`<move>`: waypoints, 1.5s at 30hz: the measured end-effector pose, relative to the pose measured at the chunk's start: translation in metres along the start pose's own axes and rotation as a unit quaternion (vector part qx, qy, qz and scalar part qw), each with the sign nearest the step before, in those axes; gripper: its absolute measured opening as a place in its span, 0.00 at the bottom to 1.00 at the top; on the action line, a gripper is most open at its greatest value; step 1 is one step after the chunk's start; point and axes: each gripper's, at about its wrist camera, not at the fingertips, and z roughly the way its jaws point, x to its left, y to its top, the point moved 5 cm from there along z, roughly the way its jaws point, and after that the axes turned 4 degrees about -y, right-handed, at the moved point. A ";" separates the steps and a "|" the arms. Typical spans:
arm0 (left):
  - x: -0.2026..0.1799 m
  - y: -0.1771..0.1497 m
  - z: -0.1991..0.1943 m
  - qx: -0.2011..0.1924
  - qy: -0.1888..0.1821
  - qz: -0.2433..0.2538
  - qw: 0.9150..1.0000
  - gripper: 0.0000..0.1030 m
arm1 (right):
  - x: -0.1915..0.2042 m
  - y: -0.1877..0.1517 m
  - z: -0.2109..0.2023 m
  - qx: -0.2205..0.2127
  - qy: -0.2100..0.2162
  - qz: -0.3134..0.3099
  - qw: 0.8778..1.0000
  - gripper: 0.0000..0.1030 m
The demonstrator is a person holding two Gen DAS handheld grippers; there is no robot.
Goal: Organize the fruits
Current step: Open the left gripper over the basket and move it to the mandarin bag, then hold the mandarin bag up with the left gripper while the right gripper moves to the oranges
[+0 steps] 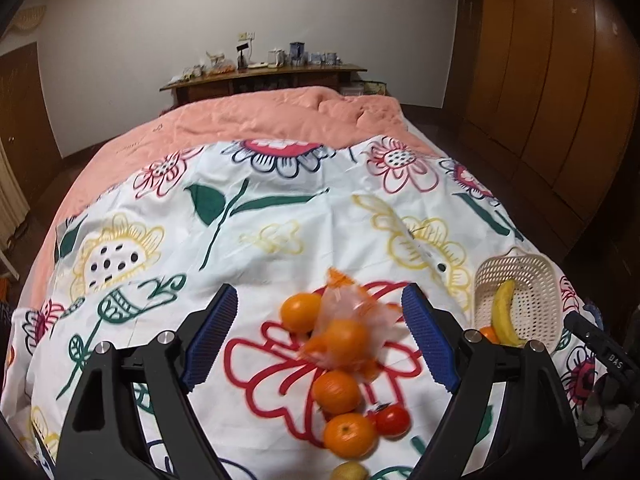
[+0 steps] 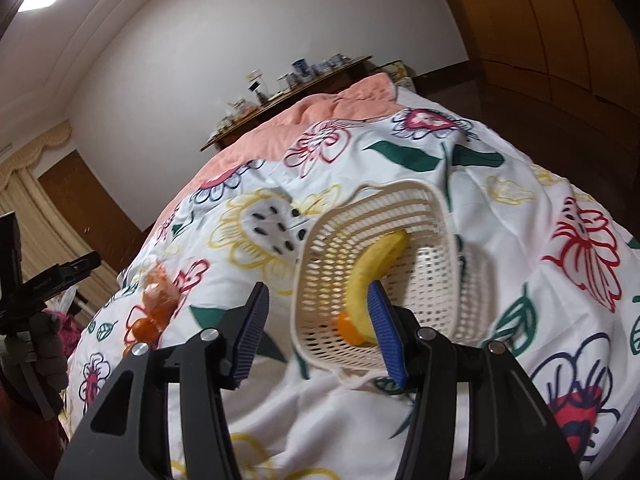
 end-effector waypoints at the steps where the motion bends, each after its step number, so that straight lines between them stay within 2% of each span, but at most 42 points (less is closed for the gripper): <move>1: 0.002 -0.003 0.001 0.003 0.000 -0.002 1.000 0.84 | 0.005 -0.001 0.000 0.001 0.002 -0.004 1.000 0.54; 8: 0.017 -0.020 0.020 0.028 -0.015 -0.021 0.999 0.92 | 0.037 -0.009 0.003 0.017 0.015 -0.034 0.999 0.55; 13: 0.009 -0.030 0.044 0.057 -0.030 -0.009 0.998 0.93 | 0.049 -0.015 0.006 0.028 0.021 -0.038 0.999 0.56; 17: 0.001 -0.034 0.061 0.078 -0.042 0.002 0.996 0.93 | 0.050 -0.016 0.008 0.031 0.020 -0.036 0.999 0.60; 27: -0.018 -0.040 0.090 0.114 -0.041 0.039 0.992 0.93 | 0.045 -0.017 0.010 0.035 0.018 -0.026 0.999 0.61; 34: -0.017 -0.044 0.110 0.142 -0.026 0.041 0.989 0.92 | 0.045 -0.018 0.010 0.036 0.018 -0.027 0.999 0.61; 37: -0.016 -0.044 0.115 0.145 -0.025 0.042 0.988 0.90 | 0.046 -0.019 0.011 0.038 0.018 -0.028 0.999 0.61; 39: -0.017 -0.043 0.115 0.144 -0.029 0.044 0.988 0.83 | 0.048 -0.020 0.011 0.039 0.019 -0.031 0.999 0.61; 40: -0.017 -0.044 0.114 0.145 -0.037 0.042 0.988 0.73 | 0.049 -0.020 0.011 0.040 0.019 -0.031 0.999 0.61; 41: -0.019 -0.044 0.113 0.143 -0.044 0.042 0.988 0.67 | 0.050 -0.021 0.011 0.040 0.020 -0.032 0.998 0.61; 45: -0.020 -0.044 0.108 0.137 -0.050 0.042 0.988 0.63 | 0.054 -0.021 0.011 0.040 0.023 -0.039 0.998 0.61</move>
